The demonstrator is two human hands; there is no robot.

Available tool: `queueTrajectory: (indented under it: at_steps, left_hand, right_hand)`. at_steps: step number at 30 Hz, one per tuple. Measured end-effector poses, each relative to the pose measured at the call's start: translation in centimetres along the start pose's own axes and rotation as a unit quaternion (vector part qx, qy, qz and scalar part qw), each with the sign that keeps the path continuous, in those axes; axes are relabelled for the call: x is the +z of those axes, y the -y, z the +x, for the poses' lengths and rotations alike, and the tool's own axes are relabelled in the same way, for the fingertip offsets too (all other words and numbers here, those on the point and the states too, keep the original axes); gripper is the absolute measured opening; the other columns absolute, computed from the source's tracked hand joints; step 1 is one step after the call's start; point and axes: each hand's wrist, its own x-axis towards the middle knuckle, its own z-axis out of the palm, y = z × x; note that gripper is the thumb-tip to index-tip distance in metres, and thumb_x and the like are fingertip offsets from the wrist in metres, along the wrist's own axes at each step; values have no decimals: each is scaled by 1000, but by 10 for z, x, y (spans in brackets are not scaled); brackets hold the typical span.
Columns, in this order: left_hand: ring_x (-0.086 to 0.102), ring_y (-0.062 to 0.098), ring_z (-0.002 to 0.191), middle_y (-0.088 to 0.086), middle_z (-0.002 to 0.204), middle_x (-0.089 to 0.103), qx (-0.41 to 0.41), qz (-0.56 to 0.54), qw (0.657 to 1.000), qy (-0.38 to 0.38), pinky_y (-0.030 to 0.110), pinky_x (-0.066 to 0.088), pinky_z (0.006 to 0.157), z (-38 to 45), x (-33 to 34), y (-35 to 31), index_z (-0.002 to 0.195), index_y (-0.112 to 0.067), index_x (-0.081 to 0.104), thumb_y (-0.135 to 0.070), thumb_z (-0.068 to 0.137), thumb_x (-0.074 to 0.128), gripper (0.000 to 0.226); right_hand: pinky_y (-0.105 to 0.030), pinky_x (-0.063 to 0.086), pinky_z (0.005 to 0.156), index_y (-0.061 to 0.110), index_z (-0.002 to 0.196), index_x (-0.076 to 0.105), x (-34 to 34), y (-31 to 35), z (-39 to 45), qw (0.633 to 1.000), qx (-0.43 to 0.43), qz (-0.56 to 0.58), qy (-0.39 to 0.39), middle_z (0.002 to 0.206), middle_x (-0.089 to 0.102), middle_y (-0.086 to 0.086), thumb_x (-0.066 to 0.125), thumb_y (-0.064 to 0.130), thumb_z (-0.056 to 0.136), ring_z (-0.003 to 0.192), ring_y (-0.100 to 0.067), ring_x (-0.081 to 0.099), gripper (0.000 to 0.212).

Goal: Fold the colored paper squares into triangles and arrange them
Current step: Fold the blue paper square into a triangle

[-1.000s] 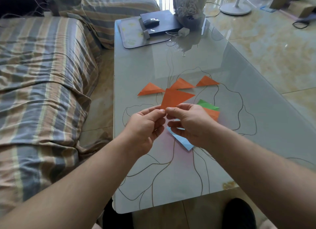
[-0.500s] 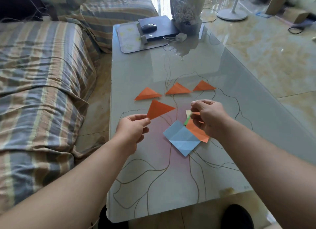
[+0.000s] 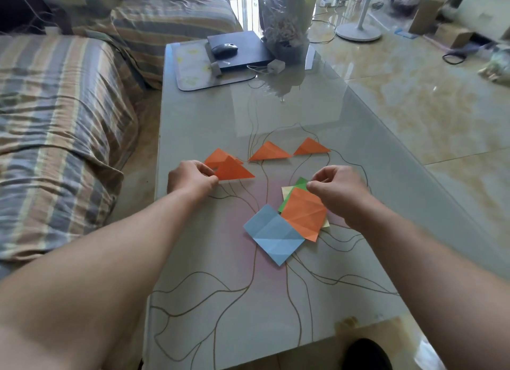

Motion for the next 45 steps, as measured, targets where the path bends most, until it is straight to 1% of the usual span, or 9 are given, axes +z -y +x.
queueTrajectory:
  at_steps: [4, 10, 17, 23, 26, 29, 33, 39, 45]
  left_hand:
    - [68, 14, 92, -12, 89, 73, 15, 0, 1000, -6, 27, 54, 81, 5, 3, 4, 84, -28, 73, -38, 77, 81, 14]
    - [67, 20, 93, -10, 91, 69, 59, -1, 998, 10, 30, 51, 81, -22, -3, 21, 99, -28, 68, -46, 90, 72, 21]
    - [62, 15, 106, -9, 107, 68, 174, 137, 963, 157, 37, 56, 92, -85, 15, 16, 108, -42, 72, -77, 65, 73, 56]
    - [48, 25, 120, -1, 120, 57, 141, 216, 951, 169, 39, 51, 101, -109, 22, 1, 113, -40, 69, -71, 58, 83, 65]
    - [60, 22, 101, -4, 99, 67, 118, 164, 962, 183, 34, 57, 83, -116, 18, 3, 84, -32, 73, -55, 66, 83, 31]
    - [63, 16, 76, -1, 87, 72, 63, 2, 961, 270, 28, 49, 66, -118, 4, 6, 90, -20, 74, -31, 84, 79, 13]
    - [53, 8, 64, -1, 79, 67, -118, -257, 855, 435, 22, 39, 62, -130, -27, 4, 102, -12, 73, -19, 97, 72, 9]
    - [52, 10, 63, 1, 82, 71, -154, -295, 831, 445, 23, 38, 61, -148, -50, -6, 113, -9, 68, -21, 99, 66, 18]
    - [28, 11, 50, -6, 59, 31, -136, -278, 862, 401, 27, 19, 57, -168, -60, 0, 97, -20, 66, -28, 99, 65, 8]
  right_hand:
    - [-31, 55, 66, 28, 92, 73, -1, -13, 0, 993, 19, -108, 53, 87, 73, 2, 78, 27, 78, 75, -18, 68, 15]
    - [-37, 51, 97, 37, 119, 65, 2, -8, -8, 957, -24, -281, 72, 123, 53, -3, 83, 63, 69, 118, -28, 56, 58]
    - [-30, 57, 77, 28, 111, 71, 29, 12, -34, 956, -54, -260, 124, 109, 65, 1, 79, 38, 83, 95, -19, 64, 31]
    - [-34, 54, 95, 18, 125, 68, 47, 16, -51, 950, -52, -284, 120, 130, 64, -10, 57, 13, 96, 117, -28, 61, 32]
    - [-37, 57, 92, 20, 111, 74, 52, 17, -60, 961, -27, -249, 121, 120, 69, -8, 54, 14, 91, 109, -28, 64, 29]
    - [-30, 58, 67, 16, 83, 73, 48, 17, -67, 975, 13, -162, 149, 88, 73, -5, 60, 19, 78, 80, -22, 67, 14]
    - [-22, 35, 48, 13, 91, 77, 20, 27, -82, 972, 60, 7, 227, 76, 66, -5, 73, 11, 83, 59, -15, 53, 9]
    - [-22, 39, 55, 6, 106, 75, -17, 50, -107, 947, 104, 167, 254, 81, 72, -5, 72, 13, 94, 59, -14, 57, 14]
    - [-27, 39, 58, 8, 106, 74, -10, 43, -127, 955, 76, 209, 198, 86, 73, -11, 74, 11, 93, 63, -18, 57, 14]
